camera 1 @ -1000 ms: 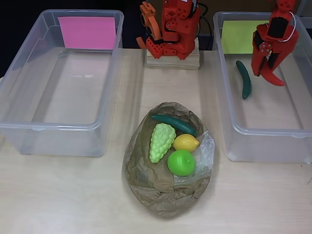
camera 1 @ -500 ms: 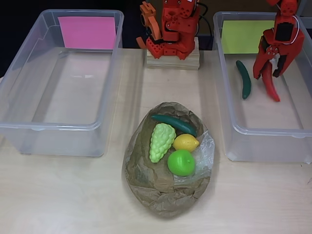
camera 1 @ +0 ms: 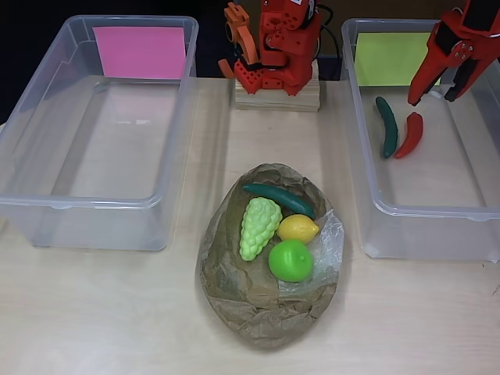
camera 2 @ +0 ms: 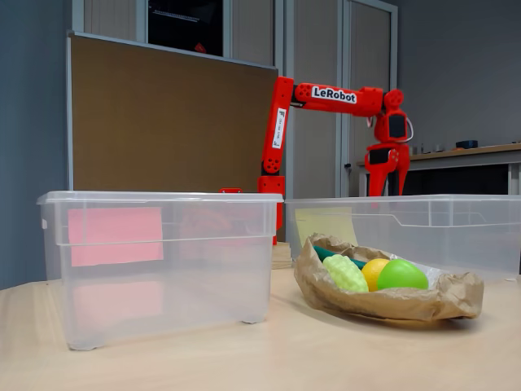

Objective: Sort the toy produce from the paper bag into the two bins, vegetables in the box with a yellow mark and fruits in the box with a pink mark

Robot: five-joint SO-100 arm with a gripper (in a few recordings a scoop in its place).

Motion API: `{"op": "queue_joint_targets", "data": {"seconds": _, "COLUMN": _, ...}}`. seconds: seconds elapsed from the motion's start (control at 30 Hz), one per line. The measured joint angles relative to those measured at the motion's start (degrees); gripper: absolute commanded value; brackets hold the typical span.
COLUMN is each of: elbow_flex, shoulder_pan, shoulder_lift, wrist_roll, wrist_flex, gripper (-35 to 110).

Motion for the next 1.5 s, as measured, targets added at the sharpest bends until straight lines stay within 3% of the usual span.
{"op": "queue_joint_targets", "data": {"seconds": 0.1, "elbow_flex": -8.8, "shoulder_pan": 4.9, "shoulder_lift": -0.3, "wrist_roll": -11.2, "wrist_flex": 6.9, "gripper": 25}}
{"op": "queue_joint_targets", "data": {"seconds": 0.23, "elbow_flex": -16.6, "shoulder_pan": 11.6, "shoulder_lift": -2.4, "wrist_roll": -27.1, "wrist_flex": 8.9, "gripper": 22}}
{"op": "queue_joint_targets", "data": {"seconds": 0.47, "elbow_flex": -24.8, "shoulder_pan": 22.8, "shoulder_lift": -4.3, "wrist_roll": -60.1, "wrist_flex": 0.0, "gripper": 21}}
{"op": "queue_joint_targets", "data": {"seconds": 0.6, "elbow_flex": -25.6, "shoulder_pan": 29.1, "shoulder_lift": -4.3, "wrist_roll": -72.6, "wrist_flex": -4.9, "gripper": 21}}
{"op": "queue_joint_targets", "data": {"seconds": 0.8, "elbow_flex": -20.1, "shoulder_pan": 40.8, "shoulder_lift": -6.2, "wrist_roll": -73.5, "wrist_flex": -10.5, "gripper": 22}}
{"op": "queue_joint_targets", "data": {"seconds": 1.0, "elbow_flex": -22.5, "shoulder_pan": 46.6, "shoulder_lift": -15.6, "wrist_roll": -70.6, "wrist_flex": -10.7, "gripper": 35}}
{"op": "queue_joint_targets", "data": {"seconds": 1.23, "elbow_flex": -24.2, "shoulder_pan": 49.6, "shoulder_lift": -25.2, "wrist_roll": -56.1, "wrist_flex": -9.7, "gripper": 46}}
{"op": "queue_joint_targets", "data": {"seconds": 1.5, "elbow_flex": -26.2, "shoulder_pan": 50.9, "shoulder_lift": -33.6, "wrist_roll": -43.6, "wrist_flex": -7.2, "gripper": 45}}
